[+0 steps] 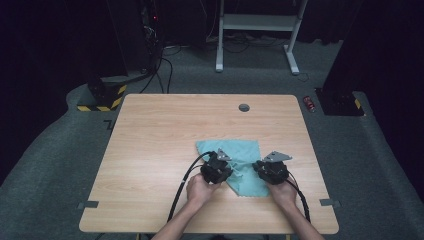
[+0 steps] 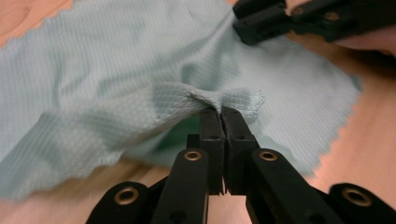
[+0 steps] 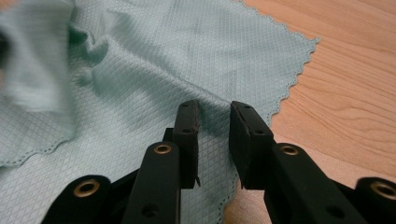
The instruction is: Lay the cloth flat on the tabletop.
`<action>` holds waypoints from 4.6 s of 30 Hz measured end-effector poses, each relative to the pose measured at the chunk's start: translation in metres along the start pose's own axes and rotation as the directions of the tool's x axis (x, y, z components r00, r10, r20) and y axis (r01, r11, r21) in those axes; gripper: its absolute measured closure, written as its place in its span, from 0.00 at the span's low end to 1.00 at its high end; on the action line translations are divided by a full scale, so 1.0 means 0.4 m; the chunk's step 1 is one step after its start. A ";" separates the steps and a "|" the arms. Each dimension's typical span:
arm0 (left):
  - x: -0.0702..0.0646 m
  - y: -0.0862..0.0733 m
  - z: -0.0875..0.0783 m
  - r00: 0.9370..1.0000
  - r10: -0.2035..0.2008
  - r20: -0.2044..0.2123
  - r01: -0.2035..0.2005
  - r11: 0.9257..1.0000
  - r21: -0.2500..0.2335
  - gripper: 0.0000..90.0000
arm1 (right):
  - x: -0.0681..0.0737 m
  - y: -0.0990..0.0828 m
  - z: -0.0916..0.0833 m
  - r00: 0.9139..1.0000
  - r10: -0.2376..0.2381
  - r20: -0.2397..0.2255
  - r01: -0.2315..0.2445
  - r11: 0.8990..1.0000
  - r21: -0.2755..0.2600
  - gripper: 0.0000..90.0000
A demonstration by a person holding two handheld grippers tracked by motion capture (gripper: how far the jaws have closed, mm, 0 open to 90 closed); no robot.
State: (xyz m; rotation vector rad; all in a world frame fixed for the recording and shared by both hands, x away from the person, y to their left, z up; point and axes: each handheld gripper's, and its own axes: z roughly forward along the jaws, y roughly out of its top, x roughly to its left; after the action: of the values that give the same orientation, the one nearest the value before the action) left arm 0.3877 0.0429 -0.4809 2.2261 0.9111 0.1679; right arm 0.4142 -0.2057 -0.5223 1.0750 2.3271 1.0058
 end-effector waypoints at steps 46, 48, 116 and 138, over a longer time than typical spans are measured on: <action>0.129 -0.125 -0.052 0.962 -0.124 -0.245 0.135 0.990 0.028 0.99 | 0.086 -0.102 -0.136 0.990 -0.114 -0.087 0.117 0.993 0.032 1.00; 0.129 -0.122 -0.054 0.962 -0.119 -0.244 0.133 0.990 0.043 1.00 | 0.087 -0.104 -0.139 0.989 -0.115 -0.096 0.119 0.992 0.035 1.00; -0.036 -0.244 -0.117 0.997 0.024 -0.080 -0.022 1.000 0.020 0.89 | 0.235 -0.059 -0.118 0.947 -0.202 -0.249 0.206 0.978 -0.011 0.87; -0.014 -0.251 -0.143 0.997 -0.040 -0.070 0.040 0.999 0.000 0.80 | 0.284 -0.038 -0.102 0.925 -0.250 -0.286 0.255 0.967 -0.019 0.90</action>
State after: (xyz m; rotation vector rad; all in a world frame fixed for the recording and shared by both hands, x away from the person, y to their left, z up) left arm 0.3061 0.1218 -0.5045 2.2134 0.9930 0.2280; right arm 0.3107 -0.1430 -0.5112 0.6430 2.6255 1.0992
